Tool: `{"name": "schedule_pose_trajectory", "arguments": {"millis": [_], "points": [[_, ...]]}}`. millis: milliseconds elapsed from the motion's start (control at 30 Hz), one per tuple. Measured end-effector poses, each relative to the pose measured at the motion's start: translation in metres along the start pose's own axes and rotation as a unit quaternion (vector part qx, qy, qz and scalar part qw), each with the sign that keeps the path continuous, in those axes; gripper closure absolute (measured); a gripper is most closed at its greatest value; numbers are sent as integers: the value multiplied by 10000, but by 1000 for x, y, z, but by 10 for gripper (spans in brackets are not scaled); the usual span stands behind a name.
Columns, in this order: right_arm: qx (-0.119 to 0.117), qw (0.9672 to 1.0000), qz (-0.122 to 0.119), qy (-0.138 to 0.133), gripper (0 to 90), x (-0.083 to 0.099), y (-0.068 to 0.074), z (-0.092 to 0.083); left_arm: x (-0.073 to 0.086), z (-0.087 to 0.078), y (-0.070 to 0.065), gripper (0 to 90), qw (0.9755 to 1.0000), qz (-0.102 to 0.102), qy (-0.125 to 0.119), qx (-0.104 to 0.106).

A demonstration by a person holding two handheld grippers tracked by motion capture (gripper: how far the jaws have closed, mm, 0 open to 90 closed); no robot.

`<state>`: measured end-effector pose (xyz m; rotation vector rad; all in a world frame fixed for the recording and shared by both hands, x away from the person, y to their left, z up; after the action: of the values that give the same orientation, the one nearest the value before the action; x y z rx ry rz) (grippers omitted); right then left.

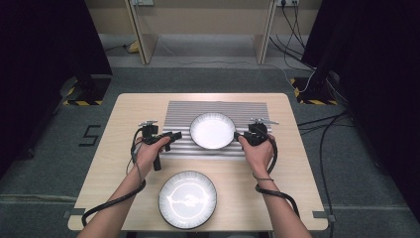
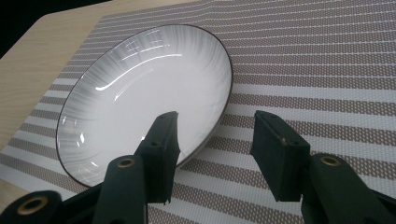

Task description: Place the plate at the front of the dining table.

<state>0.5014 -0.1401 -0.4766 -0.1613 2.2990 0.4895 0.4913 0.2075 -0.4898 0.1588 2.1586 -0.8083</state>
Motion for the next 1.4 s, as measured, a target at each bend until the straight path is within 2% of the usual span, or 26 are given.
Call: {"name": "schedule_pose_trajectory", "arguments": {"millis": [700, 1067, 1400], "points": [[-68, 9999, -64, -116, 488, 39, -7, -47, 38, -60, 8, 425, 9999, 109, -125, -46], [-84, 9998, -85, -134, 481, 65, -11, -68, 62, -83, 14, 424, 9999, 108, -101, -63], [-75, 9998, -87, -148, 472, 84, -16, -86, 74, -103, 13, 424, 9997, 180, -147, -54]]}}
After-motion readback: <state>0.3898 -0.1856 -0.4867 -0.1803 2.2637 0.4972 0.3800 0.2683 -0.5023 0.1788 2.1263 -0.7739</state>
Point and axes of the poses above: each handheld gripper's, and its own axes: z roughly forward along the jaws, x roughly out of its underside, y roughly to its left, the point moved 2 cm from there along z, roughly forward along the jaws, and after that the axes turned 1 degree about x, right-handed, at the moved point
